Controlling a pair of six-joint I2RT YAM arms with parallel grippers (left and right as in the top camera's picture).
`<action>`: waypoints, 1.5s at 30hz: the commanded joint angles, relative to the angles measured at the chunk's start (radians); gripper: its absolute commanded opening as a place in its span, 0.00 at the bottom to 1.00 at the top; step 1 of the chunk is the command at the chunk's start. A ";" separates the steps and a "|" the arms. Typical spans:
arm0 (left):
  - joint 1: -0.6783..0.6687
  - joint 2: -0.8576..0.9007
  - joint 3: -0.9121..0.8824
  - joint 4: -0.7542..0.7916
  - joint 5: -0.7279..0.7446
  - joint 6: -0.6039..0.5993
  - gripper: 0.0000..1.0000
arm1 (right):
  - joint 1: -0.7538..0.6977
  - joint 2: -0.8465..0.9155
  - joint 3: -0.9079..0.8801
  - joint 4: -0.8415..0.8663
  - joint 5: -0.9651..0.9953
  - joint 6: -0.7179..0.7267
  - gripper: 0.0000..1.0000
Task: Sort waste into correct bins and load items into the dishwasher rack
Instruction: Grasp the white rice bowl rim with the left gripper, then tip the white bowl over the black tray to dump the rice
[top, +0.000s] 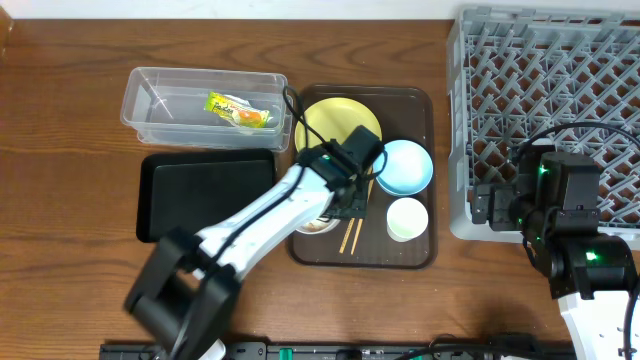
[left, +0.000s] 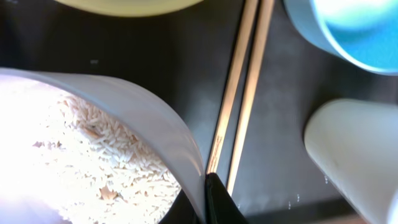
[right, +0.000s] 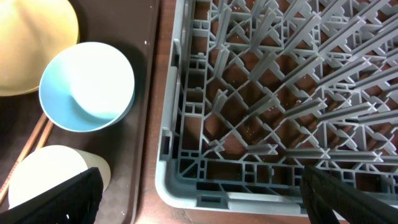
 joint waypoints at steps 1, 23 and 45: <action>0.038 -0.112 -0.002 -0.034 -0.023 0.113 0.06 | 0.011 0.000 0.017 -0.001 -0.001 0.007 0.99; 0.774 -0.220 -0.013 -0.174 0.673 0.573 0.06 | 0.011 0.000 0.017 -0.005 -0.001 0.007 0.99; 1.140 0.145 -0.014 -0.261 1.427 0.595 0.06 | 0.011 0.000 0.017 -0.012 -0.001 0.007 0.99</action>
